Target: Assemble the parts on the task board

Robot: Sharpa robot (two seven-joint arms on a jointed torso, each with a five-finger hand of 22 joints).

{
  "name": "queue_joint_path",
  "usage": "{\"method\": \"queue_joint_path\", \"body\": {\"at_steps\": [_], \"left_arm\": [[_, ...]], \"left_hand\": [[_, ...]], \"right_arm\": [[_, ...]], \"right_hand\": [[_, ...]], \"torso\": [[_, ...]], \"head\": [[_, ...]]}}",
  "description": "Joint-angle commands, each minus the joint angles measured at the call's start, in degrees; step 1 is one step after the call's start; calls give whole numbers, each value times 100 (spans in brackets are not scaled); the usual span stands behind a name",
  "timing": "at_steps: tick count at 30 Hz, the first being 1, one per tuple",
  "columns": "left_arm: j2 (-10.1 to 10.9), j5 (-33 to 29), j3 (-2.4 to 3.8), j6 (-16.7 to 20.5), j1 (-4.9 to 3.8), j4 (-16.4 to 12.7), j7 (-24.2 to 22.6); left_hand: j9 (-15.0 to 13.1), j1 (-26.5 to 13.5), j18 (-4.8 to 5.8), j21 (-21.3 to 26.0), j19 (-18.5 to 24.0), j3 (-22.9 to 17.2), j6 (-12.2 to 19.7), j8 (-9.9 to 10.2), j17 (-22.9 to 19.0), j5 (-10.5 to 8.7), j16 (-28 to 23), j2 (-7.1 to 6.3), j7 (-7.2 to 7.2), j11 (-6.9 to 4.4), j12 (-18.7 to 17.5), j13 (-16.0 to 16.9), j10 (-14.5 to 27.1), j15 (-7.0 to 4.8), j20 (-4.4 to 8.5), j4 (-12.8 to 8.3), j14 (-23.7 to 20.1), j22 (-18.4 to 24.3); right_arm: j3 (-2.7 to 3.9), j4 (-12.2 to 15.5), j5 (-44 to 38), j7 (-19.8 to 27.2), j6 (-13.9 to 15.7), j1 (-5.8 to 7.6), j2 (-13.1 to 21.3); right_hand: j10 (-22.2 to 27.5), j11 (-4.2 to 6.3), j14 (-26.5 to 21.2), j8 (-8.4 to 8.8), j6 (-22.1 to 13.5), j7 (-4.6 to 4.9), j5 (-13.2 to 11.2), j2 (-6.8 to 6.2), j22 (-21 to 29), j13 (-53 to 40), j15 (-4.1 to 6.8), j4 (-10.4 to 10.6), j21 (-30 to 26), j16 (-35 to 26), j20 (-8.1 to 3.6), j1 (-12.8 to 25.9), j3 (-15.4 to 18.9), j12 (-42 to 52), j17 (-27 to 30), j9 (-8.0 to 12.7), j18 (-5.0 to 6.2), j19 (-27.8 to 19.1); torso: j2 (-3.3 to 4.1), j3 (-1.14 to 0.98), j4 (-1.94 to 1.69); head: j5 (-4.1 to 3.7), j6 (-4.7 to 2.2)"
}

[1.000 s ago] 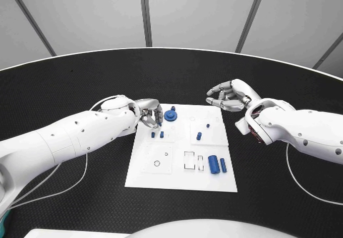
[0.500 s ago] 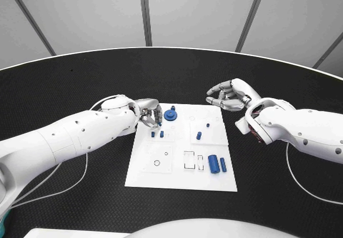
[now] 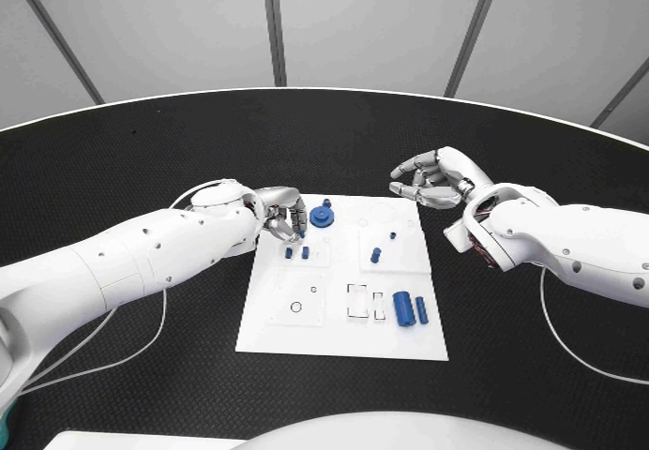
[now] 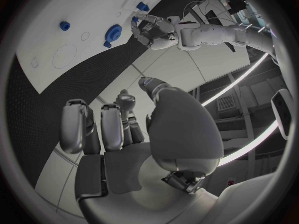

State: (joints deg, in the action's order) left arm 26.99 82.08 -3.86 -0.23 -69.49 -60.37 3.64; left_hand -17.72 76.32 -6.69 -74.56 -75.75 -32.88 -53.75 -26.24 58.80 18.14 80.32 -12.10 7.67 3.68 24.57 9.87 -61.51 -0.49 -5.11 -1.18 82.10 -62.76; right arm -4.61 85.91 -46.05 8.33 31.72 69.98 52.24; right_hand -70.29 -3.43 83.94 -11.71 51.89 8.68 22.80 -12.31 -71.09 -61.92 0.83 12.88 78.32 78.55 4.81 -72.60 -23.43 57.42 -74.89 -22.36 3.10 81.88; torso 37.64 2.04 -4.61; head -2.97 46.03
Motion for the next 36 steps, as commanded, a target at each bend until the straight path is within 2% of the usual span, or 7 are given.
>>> {"method": "queue_joint_path", "body": {"at_steps": [1, 9, 16, 28, 31, 35, 36], "left_arm": [[0, 0, 0, -1, 1, 3, 3], [17, -1, 0, -27, 2, 20, 65], [51, -1, -1, -23, 2, 28, 108], [180, -65, 0, 139, 2, -13, 70], [299, -322, 1, 315, 0, -73, 4], [582, -1031, 3, 574, -35, -233, -134], [665, -1384, 3, 618, -55, -275, -167]], "left_hand": [[6, -47, 66, 31, 34, 14, 30, 24, -5, -6, -20, -2, 16, 32, -33, -6, -4, 20, 10, -11, -18, 6], [15, -54, 57, 63, 62, 24, 97, 102, -61, -5, -38, -29, 49, 61, -99, -14, 24, 44, -4, -20, -34, 52], [79, -62, 53, 85, 80, 33, 435, 402, -93, 0, -30, -94, 149, 132, -219, -17, 10, 105, -59, -30, -40, 79], [108, -62, 43, 111, 100, 55, 683, 607, -125, -2, -18, -129, 181, 157, -305, -10, 7, 130, -87, -30, -48, 118], [81, -33, 34, 136, 121, 29, 613, 586, -109, 6, -4, -80, 189, 170, -347, -14, 36, 138, -93, -28, -40, 161], [38, 36, 25, 159, 144, -35, 468, 535, -127, 15, 1, -6, 199, 177, -379, -12, 32, 143, -98, -52, -43, 200], [18, 25, -35, 337, 311, -46, 400, 517, -328, 12, -83, 6, 188, 180, -406, -15, 44, 147, -107, -44, -133, 485]], "right_arm": [[0, 0, 0, 0, -1, 0, -1], [0, 1, 0, -3, 3, 0, 6], [0, 4, 0, -8, 8, 0, 17], [0, -37, 0, -35, -38, 0, 20], [0, -71, -82, -120, -126, 0, 30], [0, -105, -892, -441, -438, 0, 81], [1, -106, -1189, -538, -537, 0, 99]], "right_hand": [[-20, 15, 221, -19, 5, -25, 36, -23, 6, 5, 30, 10, -21, -24, 3, -55, -35, -21, -4, -7, 76, -17], [-13, 15, 221, -22, -2, -25, 35, -25, 22, 43, 31, 6, -37, -36, 1, -54, -42, -53, 4, -7, 78, -18], [215, 12, 220, -16, -31, -20, 37, -36, 47, 378, 29, 2, -66, -56, 0, -56, -66, -449, 13, -4, 83, -22], [680, 15, 232, -42, -75, -17, 32, -75, 55, 1669, 26, -12, -121, -87, -10, -79, -225, -1956, -4, -18, 86, -1], [709, 4, 230, -58, -69, 1, -76, -77, 65, 1988, 31, -87, -143, -105, -3, -186, -345, -2350, 0, -28, 86, -2], [708, -13, 232, -93, 24, -4, -514, -109, 143, 2618, 19, -300, -222, -145, 1, -420, -580, -3116, 19, -48, 106, -21], [775, -4, 228, -94, 43, -39, -564, -135, 158, 2756, 24, -335, -238, -166, 0, -450, -618, -3306, 39, -51, 110, -26]], "torso": [[2, 2, 0], [1, 1, -2], [-1, 5, 1], [-4, 6, 5], [-19, 5, 8], [-50, 3, 7], [-65, -2, 14]], "head": [[2, 0], [-6, 1], [-9, -9], [-7, -32], [-36, -49], [-161, -91], [-182, -89]]}}
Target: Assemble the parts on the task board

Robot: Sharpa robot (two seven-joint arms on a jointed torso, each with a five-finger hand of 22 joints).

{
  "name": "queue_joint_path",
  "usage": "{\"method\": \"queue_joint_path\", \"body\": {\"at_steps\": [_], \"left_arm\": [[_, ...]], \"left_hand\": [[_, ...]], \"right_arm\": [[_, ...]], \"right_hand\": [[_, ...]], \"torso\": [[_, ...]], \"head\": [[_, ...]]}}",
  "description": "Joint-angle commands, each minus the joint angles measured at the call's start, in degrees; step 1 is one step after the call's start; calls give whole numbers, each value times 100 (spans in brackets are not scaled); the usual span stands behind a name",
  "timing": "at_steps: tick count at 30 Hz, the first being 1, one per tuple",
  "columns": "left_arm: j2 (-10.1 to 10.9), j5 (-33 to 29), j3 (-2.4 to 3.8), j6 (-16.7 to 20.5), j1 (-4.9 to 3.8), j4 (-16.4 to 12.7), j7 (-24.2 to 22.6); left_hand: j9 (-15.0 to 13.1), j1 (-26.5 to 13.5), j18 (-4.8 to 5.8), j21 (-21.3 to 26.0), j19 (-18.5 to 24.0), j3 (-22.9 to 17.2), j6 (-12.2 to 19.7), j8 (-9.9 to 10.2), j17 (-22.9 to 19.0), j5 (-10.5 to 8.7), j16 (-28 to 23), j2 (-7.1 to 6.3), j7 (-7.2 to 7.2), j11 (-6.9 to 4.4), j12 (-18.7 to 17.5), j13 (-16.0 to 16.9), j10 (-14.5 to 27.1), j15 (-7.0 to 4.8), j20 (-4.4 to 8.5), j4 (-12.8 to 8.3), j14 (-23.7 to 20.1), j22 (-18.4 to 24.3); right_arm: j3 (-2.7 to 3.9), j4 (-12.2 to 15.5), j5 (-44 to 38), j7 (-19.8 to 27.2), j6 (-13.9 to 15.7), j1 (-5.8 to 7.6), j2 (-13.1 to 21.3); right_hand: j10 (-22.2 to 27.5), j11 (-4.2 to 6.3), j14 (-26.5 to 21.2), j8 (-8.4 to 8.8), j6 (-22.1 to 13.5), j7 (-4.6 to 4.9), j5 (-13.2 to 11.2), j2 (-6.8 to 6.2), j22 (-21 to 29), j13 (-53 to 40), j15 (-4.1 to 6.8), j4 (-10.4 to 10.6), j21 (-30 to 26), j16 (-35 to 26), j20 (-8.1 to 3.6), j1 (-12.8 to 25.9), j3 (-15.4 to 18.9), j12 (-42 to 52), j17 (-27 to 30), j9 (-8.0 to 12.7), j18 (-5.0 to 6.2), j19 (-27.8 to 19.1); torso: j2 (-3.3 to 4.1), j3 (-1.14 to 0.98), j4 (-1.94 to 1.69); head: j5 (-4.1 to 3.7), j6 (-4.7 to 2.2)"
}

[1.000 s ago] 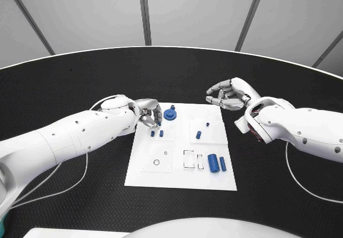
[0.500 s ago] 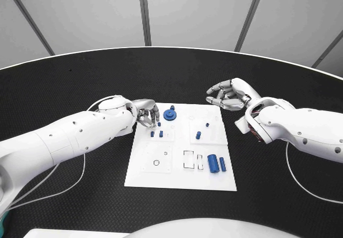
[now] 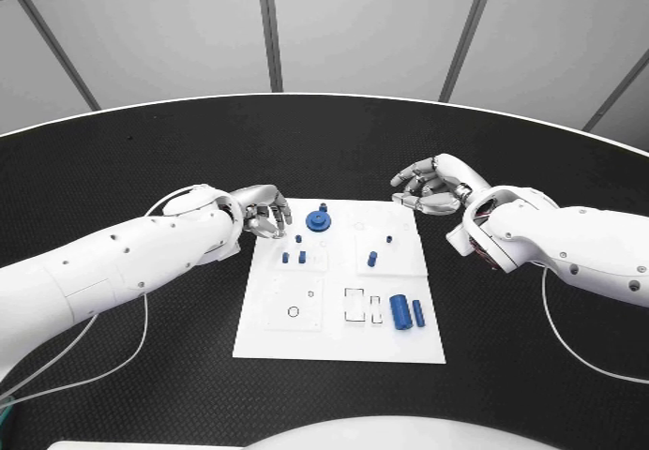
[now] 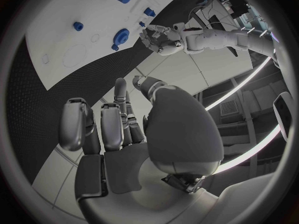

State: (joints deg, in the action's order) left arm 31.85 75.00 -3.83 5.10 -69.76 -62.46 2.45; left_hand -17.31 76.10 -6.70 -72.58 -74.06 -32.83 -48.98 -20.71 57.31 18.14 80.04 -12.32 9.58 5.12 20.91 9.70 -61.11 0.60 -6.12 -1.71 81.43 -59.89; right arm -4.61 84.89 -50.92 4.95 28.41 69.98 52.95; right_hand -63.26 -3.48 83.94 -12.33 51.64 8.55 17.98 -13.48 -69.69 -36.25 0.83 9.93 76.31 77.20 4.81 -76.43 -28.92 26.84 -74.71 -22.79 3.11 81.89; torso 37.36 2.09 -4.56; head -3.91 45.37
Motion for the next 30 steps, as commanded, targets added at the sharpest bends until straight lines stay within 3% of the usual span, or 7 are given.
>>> {"method": "queue_joint_path", "body": {"at_steps": [1, 7, 12, 16, 20, 26, 30], "left_arm": [[265, -1088, 0, 121, -49, -112, -85], [845, -3614, -1, 120, -117, -562, -506], [1257, -5272, -3, -140, -131, -1023, -840], [1482, -6303, -5, -471, -133, -1349, -1074], [1638, -6983, -6, -688, -133, -1610, -1255], [1781, -7420, -7, -780, -133, -1838, -1373], [1857, -7593, -7, -846, -134, -1939, -1410]], "left_hand": [[-34, 60, -51, 191, 191, -73, -109, -40, -238, 14, -84, 56, 3, 34, -41, 5, -14, 40, -3, 6, -101, 275], [-68, 21, -192, 693, 640, -76, -156, -5, -1133, 9, -476, 80, 26, 58, -84, 18, 19, 55, -9, 15, -496, 985], [-125, -37, -395, 1563, 1334, 11, -217, 12, -2325, 27, -1113, 86, 15, 56, -96, 47, 27, 59, -16, 37, -1137, 2094], [-147, -29, -393, 1702, 1391, 49, -226, 31, -2763, 40, -1369, 108, 18, 60, -97, 60, 17, 61, -18, 32, -1399, 2183], [-161, -4, -393, 1771, 1424, 67, -238, 39, -2820, 48, -1434, 135, 20, 57, -92, 71, -2, 62, -19, 20, -1486, 2225], [-170, 19, -393, 1804, 1440, 74, -250, 41, -2835, 52, -1457, 166, 17, 52, -82, 80, -22, 59, -19, 12, -1525, 2245], [-169, -131, -385, 1903, 1473, 232, -158, 108, -2856, 15, -1473, 123, 64, 92, -109, 82, 47, 99, -49, 113, -1585, 2306]], "right_arm": [[1, 3, -1044, -297, -328, 0, 47], [2, 102, -3165, -831, -959, 1, 138], [1, 139, -4146, -1122, -1224, 0, 133], [0, 122, -4459, -1263, -1255, -2, 51], [-1, 85, -4587, -1357, -1229, -41, -70], [-3, -35, -4644, -1412, -1248, -82, -268], [-4, -151, -4657, -1402, -1352, -134, -416]], "right_hand": [[80, -1, 227, -45, 106, -28, -99, -32, -2, 311, 25, -79, -29, -51, -5, -105, -106, -396, 42, -15, 107, -15], [-42, -19, 237, -53, 240, -60, -325, -65, -168, 927, 15, -207, 67, -138, 1, -165, -251, -1075, 159, -36, 77, 66], [-48, -53, 248, 8, 219, -53, -522, -148, -195, 1245, -11, -179, 72, -116, 23, -85, -339, -1422, 149, -18, 73, 81], [1, -119, 243, 71, 154, 29, -510, -224, -180, 1400, -67, -157, 51, -124, 57, -29, -352, -1594, 166, 5, 76, 74], [39, -196, 242, 134, 98, 120, -497, -252, -160, 1514, -123, -164, 28, -113, 106, -29, -373, -1715, 162, 30, 80, 63], [32, -210, 250, 146, 105, 135, -461, -233, -187, 1566, -137, -185, 45, -77, 125, -62, -412, -1758, 125, 35, 76, 74], [-7, -212, 273, 153, 121, 137, -485, -221, -379, 1611, -142, -208, 186, 1, 135, -83, -441, -1783, 44, 37, 39, 157]], "torso": [[-50, -10, 15], [-116, -18, 49], [-142, -11, 67], [-155, 6, 69], [-148, 5, 63], [-120, 6, 53], [-104, 25, 40]], "head": [[-143, -47], [-314, -109], [-380, -146], [-395, -166], [-389, -183], [-375, -176], [-374, -153]]}}
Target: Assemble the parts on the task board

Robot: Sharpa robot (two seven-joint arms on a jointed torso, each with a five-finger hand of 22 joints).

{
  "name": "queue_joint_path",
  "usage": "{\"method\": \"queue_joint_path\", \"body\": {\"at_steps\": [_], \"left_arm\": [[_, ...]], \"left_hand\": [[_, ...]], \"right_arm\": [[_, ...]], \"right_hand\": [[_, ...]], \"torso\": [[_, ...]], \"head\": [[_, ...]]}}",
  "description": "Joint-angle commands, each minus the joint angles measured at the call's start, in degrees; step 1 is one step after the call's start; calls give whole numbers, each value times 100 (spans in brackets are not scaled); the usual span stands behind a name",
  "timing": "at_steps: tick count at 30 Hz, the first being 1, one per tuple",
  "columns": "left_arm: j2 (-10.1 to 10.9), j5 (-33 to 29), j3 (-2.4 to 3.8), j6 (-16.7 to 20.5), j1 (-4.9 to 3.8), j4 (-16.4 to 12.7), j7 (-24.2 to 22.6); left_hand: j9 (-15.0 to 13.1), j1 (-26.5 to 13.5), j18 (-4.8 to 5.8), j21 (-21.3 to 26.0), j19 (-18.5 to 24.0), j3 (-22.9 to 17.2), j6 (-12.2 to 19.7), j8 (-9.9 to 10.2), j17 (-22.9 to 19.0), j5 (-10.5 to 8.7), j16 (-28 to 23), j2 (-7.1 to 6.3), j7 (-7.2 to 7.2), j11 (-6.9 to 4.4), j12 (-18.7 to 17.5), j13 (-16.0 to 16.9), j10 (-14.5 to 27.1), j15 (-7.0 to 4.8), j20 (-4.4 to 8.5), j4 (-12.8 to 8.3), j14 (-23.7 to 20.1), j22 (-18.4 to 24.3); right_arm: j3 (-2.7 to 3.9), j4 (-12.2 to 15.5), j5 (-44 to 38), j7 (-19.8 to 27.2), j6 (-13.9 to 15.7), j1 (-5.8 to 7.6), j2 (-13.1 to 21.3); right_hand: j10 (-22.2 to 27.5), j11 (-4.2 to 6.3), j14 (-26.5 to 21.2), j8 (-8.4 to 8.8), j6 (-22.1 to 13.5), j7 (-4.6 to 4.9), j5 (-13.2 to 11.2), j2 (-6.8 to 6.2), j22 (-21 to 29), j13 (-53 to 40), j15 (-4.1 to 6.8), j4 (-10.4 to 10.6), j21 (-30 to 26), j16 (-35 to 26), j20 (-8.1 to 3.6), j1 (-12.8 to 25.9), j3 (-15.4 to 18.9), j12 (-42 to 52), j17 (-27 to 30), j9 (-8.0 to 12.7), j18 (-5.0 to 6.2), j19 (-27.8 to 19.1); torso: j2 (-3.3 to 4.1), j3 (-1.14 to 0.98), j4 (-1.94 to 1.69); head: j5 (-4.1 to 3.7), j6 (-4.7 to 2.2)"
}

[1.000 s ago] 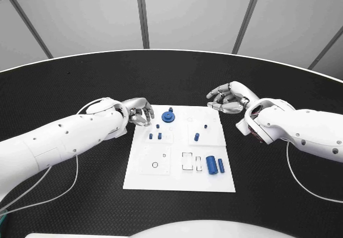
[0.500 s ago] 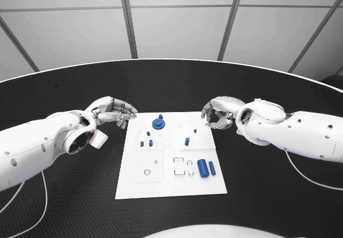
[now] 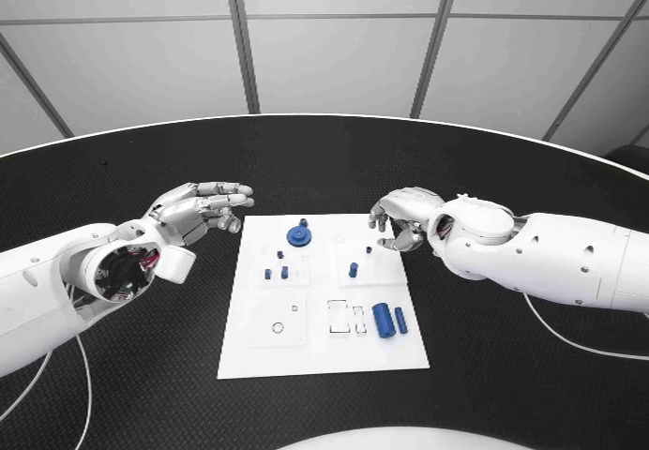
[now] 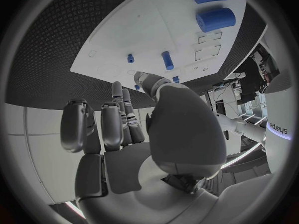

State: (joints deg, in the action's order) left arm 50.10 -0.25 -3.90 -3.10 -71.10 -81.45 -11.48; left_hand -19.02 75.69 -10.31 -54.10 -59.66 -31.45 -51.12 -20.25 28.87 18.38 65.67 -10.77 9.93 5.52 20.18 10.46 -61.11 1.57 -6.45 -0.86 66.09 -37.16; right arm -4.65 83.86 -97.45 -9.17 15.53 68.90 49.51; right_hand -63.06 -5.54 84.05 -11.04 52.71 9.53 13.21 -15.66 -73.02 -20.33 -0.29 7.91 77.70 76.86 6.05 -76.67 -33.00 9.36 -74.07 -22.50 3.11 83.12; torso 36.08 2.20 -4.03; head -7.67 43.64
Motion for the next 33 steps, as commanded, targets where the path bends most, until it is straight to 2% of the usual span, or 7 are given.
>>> {"method": "queue_joint_path", "body": {"at_steps": [1, 7, 13, 21, 28, 33], "left_arm": [[41, -81, 0, -32, -1, -52, -23], [97, -164, 0, -67, -2, -137, -57], [128, -185, 0, -85, -3, -199, -57], [146, -191, 1, -85, -4, -257, -42], [168, -192, 1, -69, -5, -292, -24], [179, -192, 1, -61, -5, -303, -12]], "left_hand": [[2, -90, -24, 60, 34, 99, 59, 65, -11, -8, -36, -32, 30, 53, -37, 7, 51, 3, -18, 30, -55, 36], [-3, -97, -24, 82, 38, 123, 65, 70, -15, -7, -37, -28, 34, 60, -35, 10, 61, 10, -25, 42, -70, 51], [-5, -96, -25, 94, 41, 135, 66, 71, -17, -6, -39, -29, 34, 61, -34, 12, 65, 12, -29, 44, -80, 58], [-8, -78, -26, 112, 43, 145, 77, 79, -21, -1, -42, -25, 39, 64, -33, 15, 78, 14, -33, 39, -97, 71], [-9, -62, -27, 133, 42, 160, 101, 95, -26, 3, -42, -20, 53, 75, -36, 17, 102, 21, -38, 36, -112, 85], [-10, -49, -27, 143, 40, 165, 115, 105, -28, 5, -41, -13, 62, 82, -38, 18, 118, 26, -41, 34, -120, 93]], "right_arm": [[-1, -63, -5, 12, -86, -34, -91], [-3, -234, -10, 35, -245, -97, -239], [-4, -363, -11, 61, -326, -131, -339], [-4, -516, -12, 86, -336, -170, -460], [-4, -587, -12, 100, -352, -181, -507], [-4, -613, -12, 102, -374, -198, -539]], "right_hand": [[-24, -8, 265, 25, 20, 37, -16, -1, -51, 33, -32, -10, 51, 42, 14, -61, -39, -49, -26, 7, 39, 37], [-17, -1, 263, 1, 91, 11, -39, 13, -70, 101, -31, -28, 65, 50, 19, -66, -68, -114, -24, -5, 38, 43], [-10, 1, 262, -16, 136, -1, -41, 19, -68, 141, -30, -42, 63, 58, 19, -68, -80, -153, -28, -14, 40, 39], [-67, 16, 263, -42, 204, -18, -3, 63, -91, 199, -19, -87, 77, 79, 12, -104, -131, -188, -44, -28, 37, 43], [-170, 43, 269, -92, 308, -50, 32, 137, -147, 261, 2, -145, 115, 114, -3, -140, -190, -213, -74, -57, 28, 61], [-249, 67, 274, -130, 381, -74, 35, 186, -182, 302, 20, -196, 139, 140, -19, -162, -222, -233, -96, -81, 23, 72]], "torso": [[26, 18, -15], [47, 54, -24], [67, 83, -25], [66, 68, -37], [75, 71, -31], [62, 69, -35]], "head": [[5, 26], [-18, 46], [-22, 32], [-22, 51], [18, 74], [14, 112]]}}
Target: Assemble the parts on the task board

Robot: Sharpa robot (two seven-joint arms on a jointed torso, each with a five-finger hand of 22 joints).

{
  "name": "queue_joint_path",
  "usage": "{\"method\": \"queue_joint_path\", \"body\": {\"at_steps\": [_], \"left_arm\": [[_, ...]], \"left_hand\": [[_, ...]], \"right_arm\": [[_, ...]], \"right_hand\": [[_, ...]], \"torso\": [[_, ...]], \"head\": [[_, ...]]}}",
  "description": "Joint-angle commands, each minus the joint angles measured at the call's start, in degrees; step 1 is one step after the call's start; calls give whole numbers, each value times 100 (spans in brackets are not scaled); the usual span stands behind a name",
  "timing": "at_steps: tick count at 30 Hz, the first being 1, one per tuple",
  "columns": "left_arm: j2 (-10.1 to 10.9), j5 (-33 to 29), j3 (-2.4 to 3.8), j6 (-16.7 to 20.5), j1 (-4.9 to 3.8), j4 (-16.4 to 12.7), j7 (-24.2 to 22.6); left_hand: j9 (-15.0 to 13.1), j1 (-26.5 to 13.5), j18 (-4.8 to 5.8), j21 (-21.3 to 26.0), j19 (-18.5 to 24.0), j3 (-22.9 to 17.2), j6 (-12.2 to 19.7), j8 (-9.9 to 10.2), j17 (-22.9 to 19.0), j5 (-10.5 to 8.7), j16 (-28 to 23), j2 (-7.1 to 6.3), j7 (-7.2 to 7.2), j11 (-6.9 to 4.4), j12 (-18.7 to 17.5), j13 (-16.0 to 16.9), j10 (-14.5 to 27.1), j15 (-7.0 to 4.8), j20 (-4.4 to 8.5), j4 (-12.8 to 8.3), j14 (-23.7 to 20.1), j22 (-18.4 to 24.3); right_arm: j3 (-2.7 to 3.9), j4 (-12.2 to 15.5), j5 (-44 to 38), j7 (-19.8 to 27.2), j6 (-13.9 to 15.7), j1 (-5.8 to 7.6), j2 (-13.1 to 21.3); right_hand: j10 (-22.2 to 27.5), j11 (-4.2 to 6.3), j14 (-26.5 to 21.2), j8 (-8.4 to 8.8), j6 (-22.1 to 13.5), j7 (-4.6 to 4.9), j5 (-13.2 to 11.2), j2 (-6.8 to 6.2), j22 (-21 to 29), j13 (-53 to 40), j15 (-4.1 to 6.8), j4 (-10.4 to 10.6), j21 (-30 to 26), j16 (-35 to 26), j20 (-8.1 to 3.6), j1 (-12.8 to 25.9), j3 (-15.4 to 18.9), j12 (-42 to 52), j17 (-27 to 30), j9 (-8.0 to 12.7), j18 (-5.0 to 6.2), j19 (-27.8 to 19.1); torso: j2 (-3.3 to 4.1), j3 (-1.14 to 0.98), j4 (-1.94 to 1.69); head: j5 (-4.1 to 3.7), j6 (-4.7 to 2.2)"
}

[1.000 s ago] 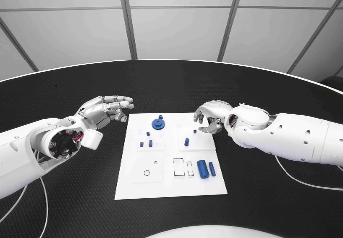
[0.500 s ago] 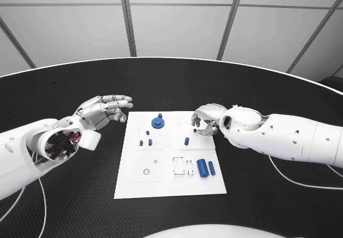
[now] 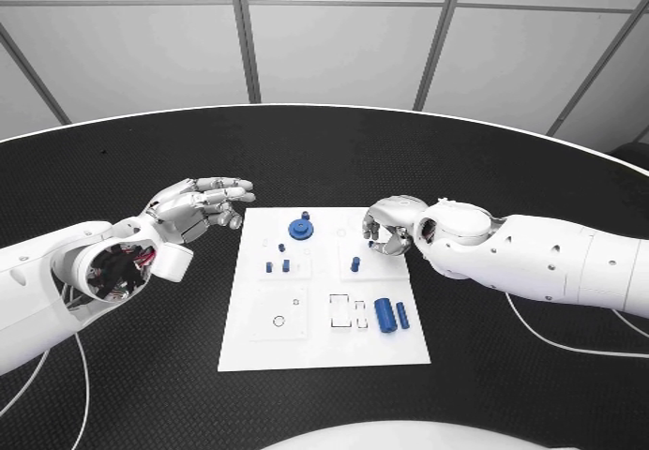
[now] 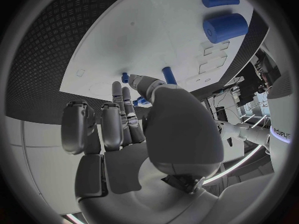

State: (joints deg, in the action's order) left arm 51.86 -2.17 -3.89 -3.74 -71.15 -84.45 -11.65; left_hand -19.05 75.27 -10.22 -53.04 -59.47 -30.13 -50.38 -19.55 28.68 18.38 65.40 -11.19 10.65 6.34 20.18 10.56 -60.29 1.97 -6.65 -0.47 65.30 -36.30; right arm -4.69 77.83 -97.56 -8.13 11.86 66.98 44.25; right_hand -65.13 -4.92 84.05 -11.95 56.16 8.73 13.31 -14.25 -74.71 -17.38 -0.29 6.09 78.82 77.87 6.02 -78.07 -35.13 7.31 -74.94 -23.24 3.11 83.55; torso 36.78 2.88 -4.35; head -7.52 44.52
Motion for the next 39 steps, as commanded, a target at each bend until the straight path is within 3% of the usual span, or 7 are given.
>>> {"method": "queue_joint_path", "body": {"at_steps": [1, 8, 17, 27, 33, 39], "left_arm": [[4, 0, 0, 3, 0, -3, 5], [21, 0, 0, 6, -1, -21, 23], [21, 0, 0, 3, -1, -30, 45], [15, 0, 1, 9, -2, -28, 71], [12, 0, 1, 12, -2, -26, 79], [10, 0, 1, 6, -3, -25, 93]], "left_hand": [[-6, -6, -36, 37, 20, 33, 41, 35, -10, 6, -14, 29, -10, 0, -38, 9, 35, -14, -21, -5, -40, 7], [-7, 2, -35, 48, 17, 44, 59, 46, -12, 4, -12, 30, 1, 9, -41, 10, 55, -7, -26, -6, -48, 15], [-7, 16, -35, 61, 13, 57, 85, 63, -15, 5, -7, 32, 14, 22, -44, 12, 82, 2, -33, -9, -58, 25], [-8, 34, -35, 70, 9, 64, 107, 77, -17, 6, -3, 35, 26, 31, -45, 14, 105, 9, -38, -15, -66, 32], [-8, 43, -35, 75, 6, 67, 118, 84, -19, 7, -1, 40, 34, 38, -46, 15, 118, 13, -41, -17, -70, 36], [-10, 62, -35, 79, 3, 66, 128, 91, -20, 10, 2, 51, 41, 43, -45, 18, 132, 18, -45, -23, -75, 39]], "right_arm": [[0, -12, 0, -1, -8, -7, -15], [0, -70, 0, 9, -27, -31, -60], [1, -134, 0, 37, -27, -104, -131], [1, -174, 0, 9, -39, -139, -162], [1, -166, 0, -36, 124, -145, -160], [2, -136, -4, -86, 326, -147, -139]], "right_hand": [[-53, 7, 277, -44, 43, 4, 25, 50, -20, 10, 22, -17, 33, 47, -18, -22, -10, -29, -18, -9, 21, 32], [-99, 20, 280, -62, 78, -8, 24, 70, -40, 29, 32, -45, 46, 60, -27, -28, -19, -37, -29, -21, 18, 38], [-143, 31, 284, -80, 110, -16, 26, 96, -81, 48, 42, -80, 75, 78, -36, -43, -34, -48, -46, -34, 9, 53], [-323, 81, 290, -178, 271, -68, -4, 266, -182, 107, 84, -234, 144, 117, -74, -111, -91, -81, -76, -103, -8, 80], [-511, 135, 298, -274, 393, -111, -47, 450, -284, 120, 128, -373, 216, 148, -110, -189, -176, -69, -104, -180, -27, 114], [-628, 162, 303, -312, 423, -137, 3, 539, -332, 124, 155, -498, 249, 167, -140, -235, -315, -77, -118, -233, -34, 126]], "torso": [[-8, 0, -2], [-11, 0, 9], [-7, -7, -2], [-8, -5, 1], [-14, -6, 11], [-14, -6, 11]], "head": [[0, 25], [0, 44], [21, 65], [35, 134], [43, 134], [15, 146]]}}
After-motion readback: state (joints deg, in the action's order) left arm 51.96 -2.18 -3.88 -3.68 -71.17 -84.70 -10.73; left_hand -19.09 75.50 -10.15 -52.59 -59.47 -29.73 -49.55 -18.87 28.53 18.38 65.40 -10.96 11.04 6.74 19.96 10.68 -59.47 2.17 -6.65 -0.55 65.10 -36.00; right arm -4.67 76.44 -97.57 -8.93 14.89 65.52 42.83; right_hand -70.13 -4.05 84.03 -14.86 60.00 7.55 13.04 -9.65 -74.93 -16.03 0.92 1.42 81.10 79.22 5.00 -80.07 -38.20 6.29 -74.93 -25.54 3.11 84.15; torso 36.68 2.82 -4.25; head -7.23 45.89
